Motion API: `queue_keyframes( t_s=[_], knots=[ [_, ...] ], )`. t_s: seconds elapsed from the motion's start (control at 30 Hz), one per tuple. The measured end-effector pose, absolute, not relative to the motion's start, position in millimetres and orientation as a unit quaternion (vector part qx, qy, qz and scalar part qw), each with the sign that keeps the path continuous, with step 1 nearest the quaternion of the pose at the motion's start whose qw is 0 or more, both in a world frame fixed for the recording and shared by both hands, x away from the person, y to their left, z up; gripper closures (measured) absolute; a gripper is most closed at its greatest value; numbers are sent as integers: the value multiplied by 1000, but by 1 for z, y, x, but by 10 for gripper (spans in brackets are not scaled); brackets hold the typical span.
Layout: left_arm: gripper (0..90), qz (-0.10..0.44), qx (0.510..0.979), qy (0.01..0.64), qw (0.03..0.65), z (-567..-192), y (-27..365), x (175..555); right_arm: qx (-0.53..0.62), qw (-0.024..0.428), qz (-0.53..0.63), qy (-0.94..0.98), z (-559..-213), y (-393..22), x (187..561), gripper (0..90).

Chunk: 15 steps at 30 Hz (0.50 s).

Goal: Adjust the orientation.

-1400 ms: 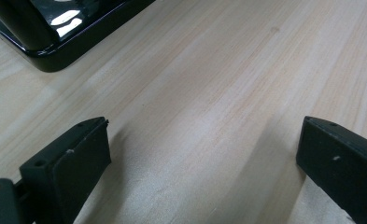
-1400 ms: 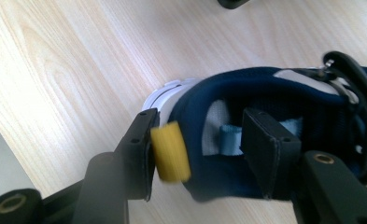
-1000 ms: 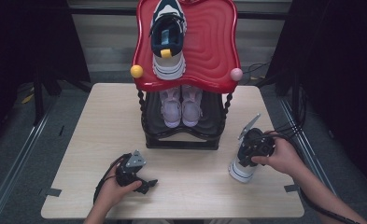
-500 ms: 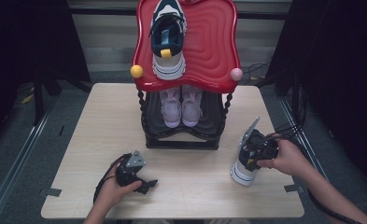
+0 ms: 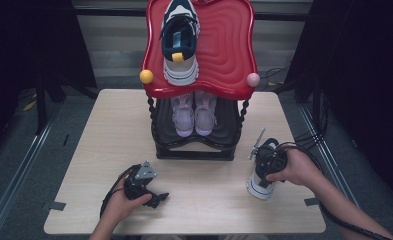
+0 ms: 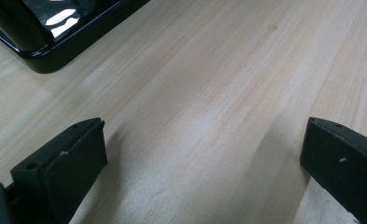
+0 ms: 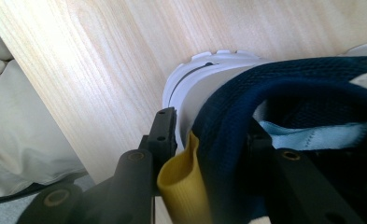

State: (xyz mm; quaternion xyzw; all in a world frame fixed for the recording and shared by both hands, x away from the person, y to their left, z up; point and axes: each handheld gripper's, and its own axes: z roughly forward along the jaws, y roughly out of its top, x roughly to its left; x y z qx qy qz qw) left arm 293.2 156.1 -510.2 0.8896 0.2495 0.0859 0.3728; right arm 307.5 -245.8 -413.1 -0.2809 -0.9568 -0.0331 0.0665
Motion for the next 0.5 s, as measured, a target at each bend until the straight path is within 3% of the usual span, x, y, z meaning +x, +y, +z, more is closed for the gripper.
queue_keyframes(
  t_s=[0.5],
  knots=[
    [0, 86, 891, 248, 370, -510, 156, 293, -269, 73, -39, -960, -420, -249, 310, 691]
  ],
)
